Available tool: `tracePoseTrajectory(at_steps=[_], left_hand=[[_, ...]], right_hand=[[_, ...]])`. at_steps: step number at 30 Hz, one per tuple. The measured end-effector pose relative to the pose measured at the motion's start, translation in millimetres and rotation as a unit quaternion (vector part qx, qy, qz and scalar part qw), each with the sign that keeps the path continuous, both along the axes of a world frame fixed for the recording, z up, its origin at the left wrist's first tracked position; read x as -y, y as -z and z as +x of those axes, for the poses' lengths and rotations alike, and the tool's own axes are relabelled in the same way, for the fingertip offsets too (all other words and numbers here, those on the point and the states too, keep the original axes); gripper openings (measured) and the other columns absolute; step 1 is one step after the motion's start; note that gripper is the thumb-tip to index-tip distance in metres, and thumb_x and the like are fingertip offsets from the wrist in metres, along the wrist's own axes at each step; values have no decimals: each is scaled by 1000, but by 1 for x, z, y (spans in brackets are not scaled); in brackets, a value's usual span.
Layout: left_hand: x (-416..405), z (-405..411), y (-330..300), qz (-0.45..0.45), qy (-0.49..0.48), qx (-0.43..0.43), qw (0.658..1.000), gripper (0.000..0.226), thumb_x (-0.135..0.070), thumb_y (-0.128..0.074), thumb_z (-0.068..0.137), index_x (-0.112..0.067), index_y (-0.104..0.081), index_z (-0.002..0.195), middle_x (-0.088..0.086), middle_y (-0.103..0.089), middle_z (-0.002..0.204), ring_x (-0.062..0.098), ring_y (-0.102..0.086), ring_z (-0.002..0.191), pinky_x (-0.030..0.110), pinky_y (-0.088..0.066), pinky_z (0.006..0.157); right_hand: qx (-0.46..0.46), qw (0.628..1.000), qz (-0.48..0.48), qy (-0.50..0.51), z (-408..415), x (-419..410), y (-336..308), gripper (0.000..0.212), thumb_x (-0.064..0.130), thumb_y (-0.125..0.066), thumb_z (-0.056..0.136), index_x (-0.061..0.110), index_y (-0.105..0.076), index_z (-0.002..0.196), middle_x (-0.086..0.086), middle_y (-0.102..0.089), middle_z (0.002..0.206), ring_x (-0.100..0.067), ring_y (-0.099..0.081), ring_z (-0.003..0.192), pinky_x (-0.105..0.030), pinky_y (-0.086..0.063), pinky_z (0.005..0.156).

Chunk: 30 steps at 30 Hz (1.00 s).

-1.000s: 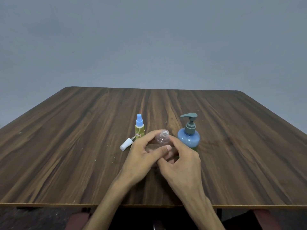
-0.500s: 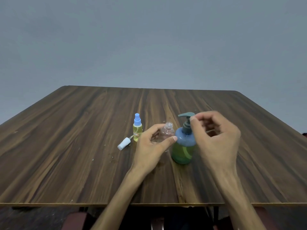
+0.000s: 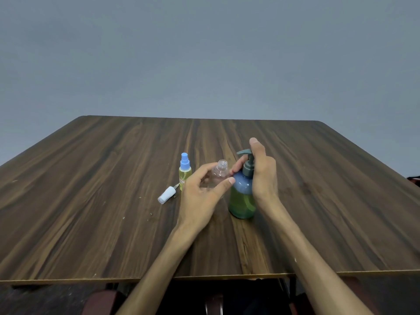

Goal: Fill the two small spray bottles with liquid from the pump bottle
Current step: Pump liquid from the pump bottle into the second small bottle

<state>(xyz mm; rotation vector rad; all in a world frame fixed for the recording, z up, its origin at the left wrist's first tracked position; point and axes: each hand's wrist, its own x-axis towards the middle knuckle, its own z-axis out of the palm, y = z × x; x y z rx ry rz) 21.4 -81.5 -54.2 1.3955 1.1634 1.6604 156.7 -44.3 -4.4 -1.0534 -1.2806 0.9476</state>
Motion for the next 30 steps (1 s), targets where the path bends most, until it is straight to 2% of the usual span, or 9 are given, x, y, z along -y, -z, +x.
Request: tracePoseTrajectory(at_steps=[3,6,10,12,15,18,21,25,30], left_hand=[[-1,-3,-8,16,-11,-17,1000,31,-20,-86,89,-21,-76,118,-3,-80,105,19,-76,101,42,-63,87],[0,-4,-18,31,-26,-45,998,37,-21,-87,87,-21,-75,122,-7,-80,110,12,-75,105,25,-58,89],[-1,-7,-21,38,-23,-60,997,37,-22,-88,87,-23,-75,122,-7,-79,114,11,-74,106,25,-57,89],[0,-8,-22,36,-25,-52,998,35,-20,-89,86,-23,-76,119,-8,-79,112,8,-75,102,20,-55,86],[-1,-7,-22,30,-26,-44,998,35,-19,-90,84,-24,-77,117,-10,-79,111,6,-74,96,15,-52,81],[-5,-5,-20,30,-31,-51,998,39,-22,-92,82,-26,-77,118,-8,-79,111,14,-74,97,26,-58,83],[-7,-2,-16,32,-40,-53,997,43,-25,-95,78,-25,-77,117,-7,-80,109,18,-75,98,37,-61,88],[-10,-1,-11,37,-48,-43,997,44,-36,-92,73,-30,-77,114,-9,-81,102,20,-75,93,44,-63,88],[-13,3,-11,41,-53,-21,998,45,-22,-96,76,-30,-77,115,-8,-80,96,18,-74,89,36,-63,83]], right_hand=[[21,1000,4,7,-11,-6,-2,72,63,-38,93,16,-68,47,-12,-73,65,-21,-67,70,-44,-54,84],[10,1000,0,-2,-13,-9,1,64,58,-41,92,21,-68,48,-8,-72,64,-20,-65,69,-47,-53,83],[7,998,-28,-57,-1,-14,-9,52,46,-57,86,-1,-77,78,-25,-75,82,-29,-67,75,-43,-51,77],[17,995,-35,-87,9,-21,-30,33,29,-61,87,0,-77,89,-22,-78,90,-27,-73,81,-35,-52,73],[117,983,-68,-125,12,-36,-73,26,16,-52,99,5,-76,98,-17,-80,96,-23,-74,82,-32,-51,73],[270,945,-89,-164,-5,-52,-96,30,14,-48,98,3,-76,103,-18,-80,92,-28,-74,81,-35,-54,79],[401,892,-97,-184,-21,-60,-90,32,11,-49,94,11,-81,99,-13,-81,92,-25,-71,77,-37,-54,79],[424,864,-136,-235,-24,-57,-82,41,6,-43,92,7,-83,101,-20,-80,101,-26,-69,78,-33,-55,73],[486,836,-122,-225,-27,-63,-80,42,6,-42,87,7,-82,99,-15,-81,98,-24,-69,76,-35,-52,75]])
